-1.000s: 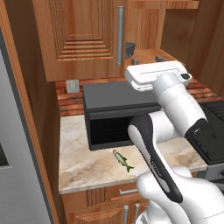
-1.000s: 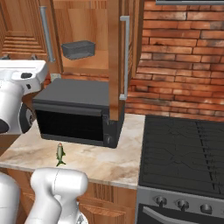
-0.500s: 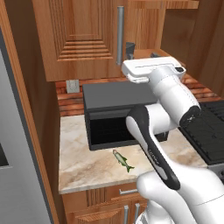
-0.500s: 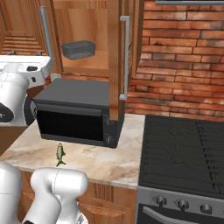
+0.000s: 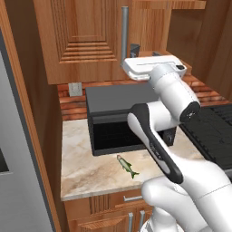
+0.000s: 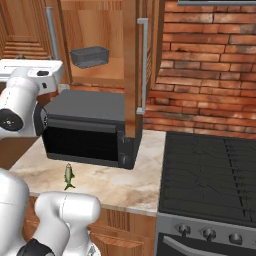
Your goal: Retrieve the tupperware from the cabinet, then place the raw meat into the tupperware to avoid contamination.
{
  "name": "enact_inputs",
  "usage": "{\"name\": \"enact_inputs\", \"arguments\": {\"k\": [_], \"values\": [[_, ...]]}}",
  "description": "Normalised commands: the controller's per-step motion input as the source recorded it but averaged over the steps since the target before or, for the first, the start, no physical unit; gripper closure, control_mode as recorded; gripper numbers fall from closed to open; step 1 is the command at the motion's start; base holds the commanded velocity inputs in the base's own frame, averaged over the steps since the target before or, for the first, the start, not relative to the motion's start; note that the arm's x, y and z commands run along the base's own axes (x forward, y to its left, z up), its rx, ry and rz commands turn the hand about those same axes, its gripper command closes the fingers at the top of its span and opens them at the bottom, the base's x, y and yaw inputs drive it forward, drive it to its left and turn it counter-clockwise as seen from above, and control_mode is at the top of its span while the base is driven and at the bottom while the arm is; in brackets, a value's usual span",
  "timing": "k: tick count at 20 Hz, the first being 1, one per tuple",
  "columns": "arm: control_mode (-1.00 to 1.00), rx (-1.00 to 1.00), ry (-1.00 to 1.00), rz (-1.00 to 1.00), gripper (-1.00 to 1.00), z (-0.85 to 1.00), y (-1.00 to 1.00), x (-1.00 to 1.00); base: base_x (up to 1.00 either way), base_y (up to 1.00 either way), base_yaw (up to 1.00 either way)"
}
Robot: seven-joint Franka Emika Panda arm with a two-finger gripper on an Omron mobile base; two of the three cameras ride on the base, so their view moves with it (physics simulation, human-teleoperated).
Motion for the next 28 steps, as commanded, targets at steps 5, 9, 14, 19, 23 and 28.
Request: {"name": "enact_inputs", "arguments": {"k": [5, 9, 14, 19, 23, 28], "values": [[-1.00, 0.00, 0.00, 0.00, -1.00, -0.02, 0.06, 0.32, 0.00, 0.00, 0.00], [-1.00, 0.00, 0.00, 0.00, -1.00, -0.01, 0.06, 0.34, 0.00, 0.00, 0.00], [-1.00, 0.00, 0.00, 0.00, -1.00, 0.00, 0.07, 0.33, 0.00, 0.00, 0.00], [-1.00, 0.00, 0.00, 0.00, -1.00, -0.01, 0.06, 0.30, 0.00, 0.00, 0.00], [-1.00, 0.00, 0.00, 0.00, -1.00, -0.03, 0.08, 0.30, 0.00, 0.00, 0.00], [-1.00, 0.00, 0.00, 0.00, -1.00, -0.03, 0.08, 0.30, 0.00, 0.00, 0.00]]}}
